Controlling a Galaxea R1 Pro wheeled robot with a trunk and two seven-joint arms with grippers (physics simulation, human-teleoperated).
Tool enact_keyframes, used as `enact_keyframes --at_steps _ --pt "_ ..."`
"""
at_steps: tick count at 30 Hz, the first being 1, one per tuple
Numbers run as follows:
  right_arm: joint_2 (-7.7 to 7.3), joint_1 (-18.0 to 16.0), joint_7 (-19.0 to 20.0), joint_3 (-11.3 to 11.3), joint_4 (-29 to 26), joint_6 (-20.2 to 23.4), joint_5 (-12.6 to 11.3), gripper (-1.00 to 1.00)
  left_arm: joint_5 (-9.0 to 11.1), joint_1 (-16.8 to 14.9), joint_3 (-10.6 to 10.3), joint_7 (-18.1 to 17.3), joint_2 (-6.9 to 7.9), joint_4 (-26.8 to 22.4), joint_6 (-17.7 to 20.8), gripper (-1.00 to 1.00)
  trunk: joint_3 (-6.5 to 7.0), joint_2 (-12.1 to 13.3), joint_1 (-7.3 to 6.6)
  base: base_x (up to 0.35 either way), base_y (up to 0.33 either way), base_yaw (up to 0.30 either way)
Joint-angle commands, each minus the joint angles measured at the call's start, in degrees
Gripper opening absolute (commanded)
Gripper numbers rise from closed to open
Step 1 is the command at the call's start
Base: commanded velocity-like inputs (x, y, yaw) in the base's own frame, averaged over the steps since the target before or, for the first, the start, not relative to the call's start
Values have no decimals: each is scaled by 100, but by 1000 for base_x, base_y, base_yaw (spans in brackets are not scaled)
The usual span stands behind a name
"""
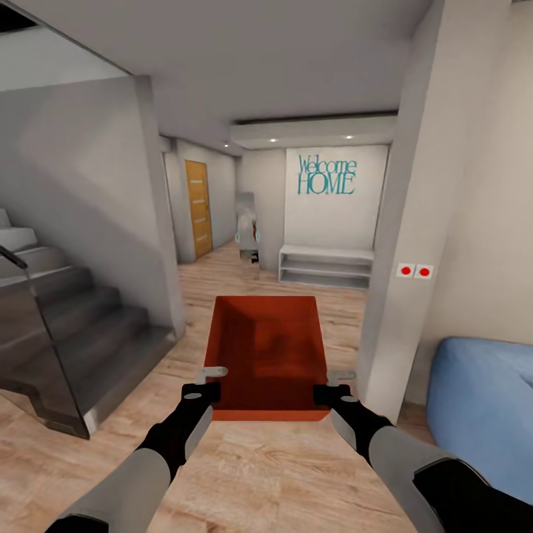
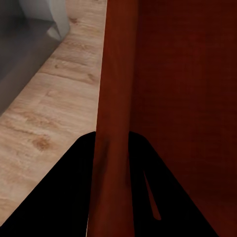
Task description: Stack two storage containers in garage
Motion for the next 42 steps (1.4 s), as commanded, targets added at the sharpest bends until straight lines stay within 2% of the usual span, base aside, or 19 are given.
enact_keyframes --at_steps 1,42 --pt "-63 0 -40 -91 20 -18 -82 -100 -113 -4 195 526 164 -29 7 -100 -1 -4 5 321 0 0" --pt "-63 0 -38 -91 20 -15 -82 -100 -113 -6 195 526 164 -29 7 -100 -1 -4 5 322 0 0"
